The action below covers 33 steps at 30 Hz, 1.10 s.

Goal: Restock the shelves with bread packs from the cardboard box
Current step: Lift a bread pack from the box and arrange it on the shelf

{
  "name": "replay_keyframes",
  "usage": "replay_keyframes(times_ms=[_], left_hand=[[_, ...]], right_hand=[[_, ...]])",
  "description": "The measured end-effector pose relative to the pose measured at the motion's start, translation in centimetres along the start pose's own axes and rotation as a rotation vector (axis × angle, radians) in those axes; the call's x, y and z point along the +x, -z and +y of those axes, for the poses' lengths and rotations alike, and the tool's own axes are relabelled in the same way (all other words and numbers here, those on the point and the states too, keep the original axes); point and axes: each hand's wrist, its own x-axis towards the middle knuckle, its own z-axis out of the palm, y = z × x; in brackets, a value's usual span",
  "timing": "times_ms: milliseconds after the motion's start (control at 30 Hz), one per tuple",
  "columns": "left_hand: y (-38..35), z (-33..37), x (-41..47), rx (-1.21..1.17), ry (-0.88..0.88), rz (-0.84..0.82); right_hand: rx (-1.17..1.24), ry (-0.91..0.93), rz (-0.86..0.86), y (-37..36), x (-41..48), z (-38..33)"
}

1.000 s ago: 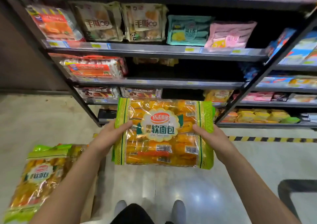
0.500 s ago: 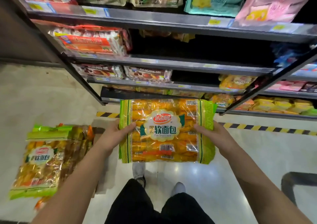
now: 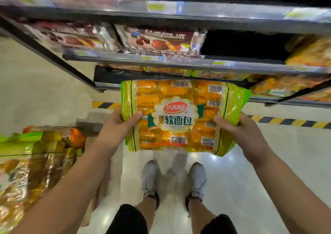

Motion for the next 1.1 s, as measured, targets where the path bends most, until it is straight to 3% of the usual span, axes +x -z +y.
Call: replay_keyframes(times_ms=[233,533,833,1100], left_hand=[[-2.7,-9.1,15.8,0.051,-0.143,0.074],[-3.9,-14.6,30.2,0.050,-0.271,0.078],[-2.1,-14.6,32.8,-0.011,-0.566,0.061],[-1.4,-13.0,34.5,-0.073,-0.654,0.226]], right_hand=[[-0.074,0.084,0.019,-4.2,16.2,10.3],[-0.108,0.212,-0.020,-6.9,30.4,16.5],[-0.126,0.430,-0.069,-7.1,32.3,16.9],[-0.135,0.527,0.172,-8.3,32.4,14.1]])
